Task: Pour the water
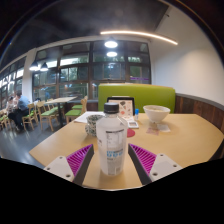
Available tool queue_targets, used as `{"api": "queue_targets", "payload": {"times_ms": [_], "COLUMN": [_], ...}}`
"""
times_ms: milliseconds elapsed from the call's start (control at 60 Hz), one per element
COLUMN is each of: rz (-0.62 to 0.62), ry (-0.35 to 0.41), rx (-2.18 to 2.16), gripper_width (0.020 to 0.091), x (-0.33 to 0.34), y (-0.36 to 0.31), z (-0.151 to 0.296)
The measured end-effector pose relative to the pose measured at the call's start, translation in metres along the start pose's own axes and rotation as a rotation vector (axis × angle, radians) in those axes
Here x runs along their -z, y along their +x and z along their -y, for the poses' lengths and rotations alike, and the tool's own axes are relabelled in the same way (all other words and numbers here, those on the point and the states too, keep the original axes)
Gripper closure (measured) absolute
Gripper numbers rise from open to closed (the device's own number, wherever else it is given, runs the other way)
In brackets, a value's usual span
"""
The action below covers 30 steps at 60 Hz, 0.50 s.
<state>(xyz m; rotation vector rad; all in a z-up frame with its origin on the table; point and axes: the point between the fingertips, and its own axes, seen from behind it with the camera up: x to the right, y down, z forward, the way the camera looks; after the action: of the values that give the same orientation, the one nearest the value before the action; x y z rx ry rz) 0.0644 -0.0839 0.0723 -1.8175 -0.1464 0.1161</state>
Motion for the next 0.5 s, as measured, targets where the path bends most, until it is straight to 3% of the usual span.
{"api": "queue_targets", "payload": {"times_ms": [100,150,367,417,500], "rz": [-0.044,-0.065,-0.157,-0.154,-0.155], "ry": [0.078,0.104,0.232,0.233,0.210], "rx": [0.022,0.038,-0.099,-0.086,-0.035], "gripper_width": [0.0315,0.0565,0.0625,0.0676,0.0679], "x": [-0.031,-0.043,-0.053,-0.052,-0.056], "y": [0.001,0.001,0.012,0.010,0.009], "z": [0.015,0.016,0.024,0.024,0.023]}}
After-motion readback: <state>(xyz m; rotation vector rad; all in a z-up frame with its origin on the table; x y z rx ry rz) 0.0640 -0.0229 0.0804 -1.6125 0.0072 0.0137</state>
